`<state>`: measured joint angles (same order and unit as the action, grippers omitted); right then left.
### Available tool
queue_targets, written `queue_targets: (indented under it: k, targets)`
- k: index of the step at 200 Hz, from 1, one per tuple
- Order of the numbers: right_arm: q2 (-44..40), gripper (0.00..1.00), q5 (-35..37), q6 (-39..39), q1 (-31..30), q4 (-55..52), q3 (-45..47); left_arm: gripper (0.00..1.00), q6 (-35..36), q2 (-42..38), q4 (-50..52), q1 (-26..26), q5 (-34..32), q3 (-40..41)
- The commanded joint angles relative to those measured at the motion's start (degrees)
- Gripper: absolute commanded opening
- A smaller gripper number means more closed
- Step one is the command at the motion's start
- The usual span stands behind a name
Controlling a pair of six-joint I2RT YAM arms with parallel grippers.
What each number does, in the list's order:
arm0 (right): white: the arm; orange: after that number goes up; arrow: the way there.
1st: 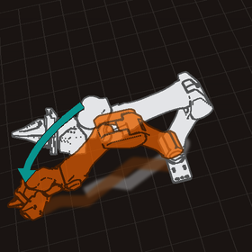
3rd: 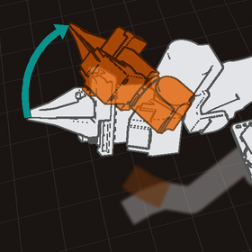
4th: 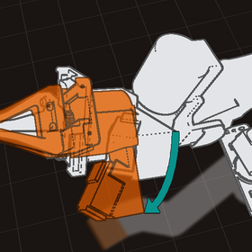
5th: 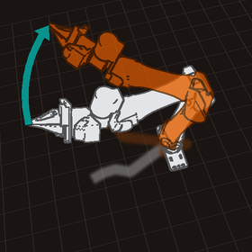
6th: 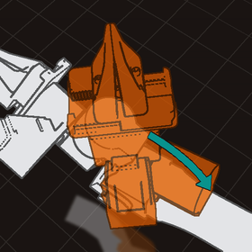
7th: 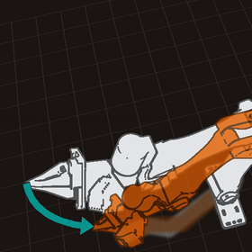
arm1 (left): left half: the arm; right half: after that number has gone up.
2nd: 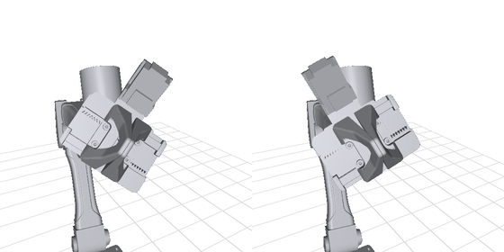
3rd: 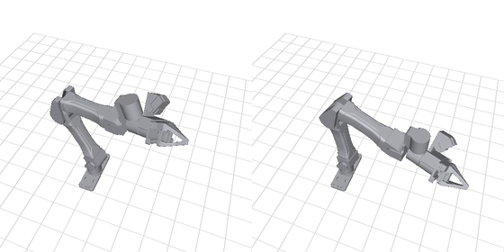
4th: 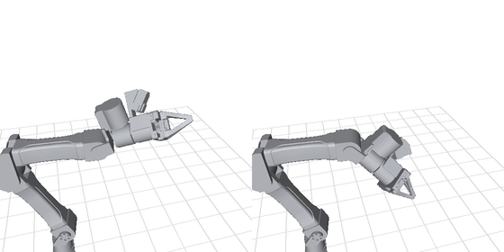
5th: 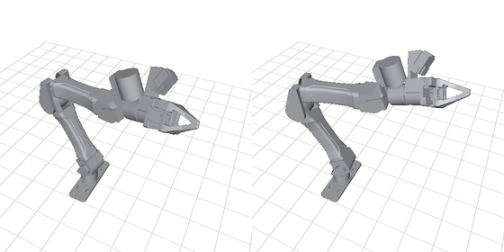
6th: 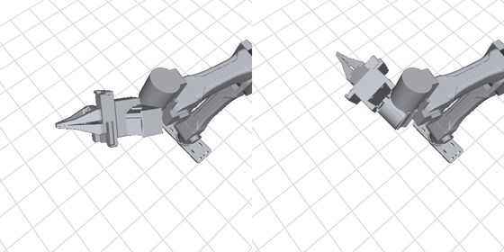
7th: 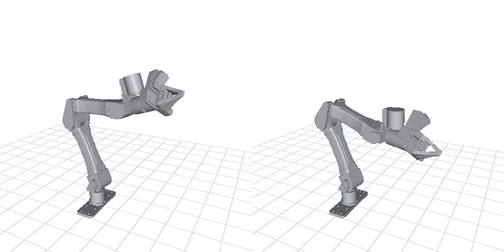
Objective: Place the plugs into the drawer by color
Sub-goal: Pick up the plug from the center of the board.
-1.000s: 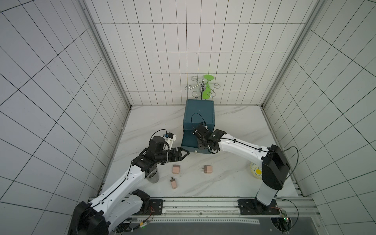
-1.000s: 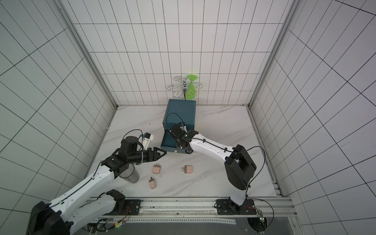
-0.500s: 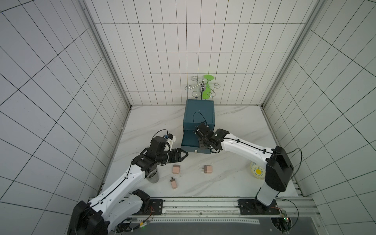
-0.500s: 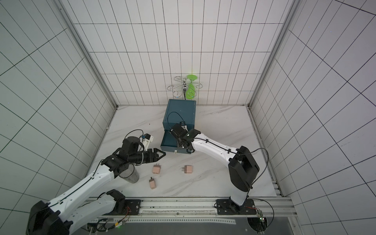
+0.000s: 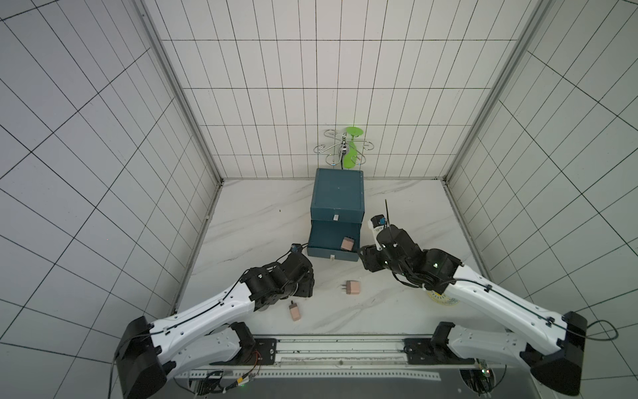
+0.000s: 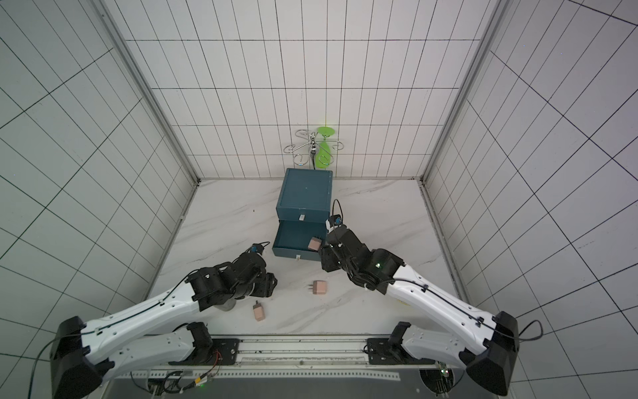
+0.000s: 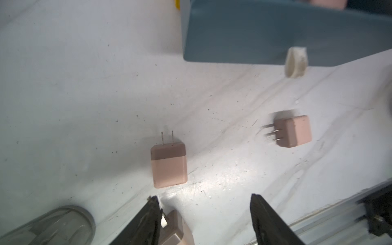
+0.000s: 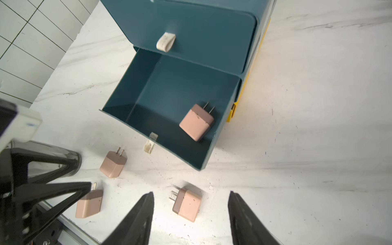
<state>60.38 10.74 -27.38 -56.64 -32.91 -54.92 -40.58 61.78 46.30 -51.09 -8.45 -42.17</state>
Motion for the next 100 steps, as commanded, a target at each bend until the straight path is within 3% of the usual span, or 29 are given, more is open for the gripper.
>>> queue_targets:
  k: [1,44,66,100]
  targets:
    - [-5.4,0.61,-1.5,0.4,0.2,2.4,6.5,0.69,-0.7,5.6,1.2,-0.2,-4.3,-2.0]
    - [-13.4,0.62,-1.4,1.2,0.8,2.7,12.9,0.67,-0.8,15.8,-0.6,-0.1,-8.3,-3.3]
    - [-15.3,0.62,-4.4,2.0,1.8,3.7,14.9,0.66,-0.4,19.9,-2.9,0.0,-7.0,-3.2]
    - [-15.9,0.62,-4.3,2.6,2.4,4.0,16.1,0.55,0.0,24.5,-5.5,0.3,-5.3,-3.4]
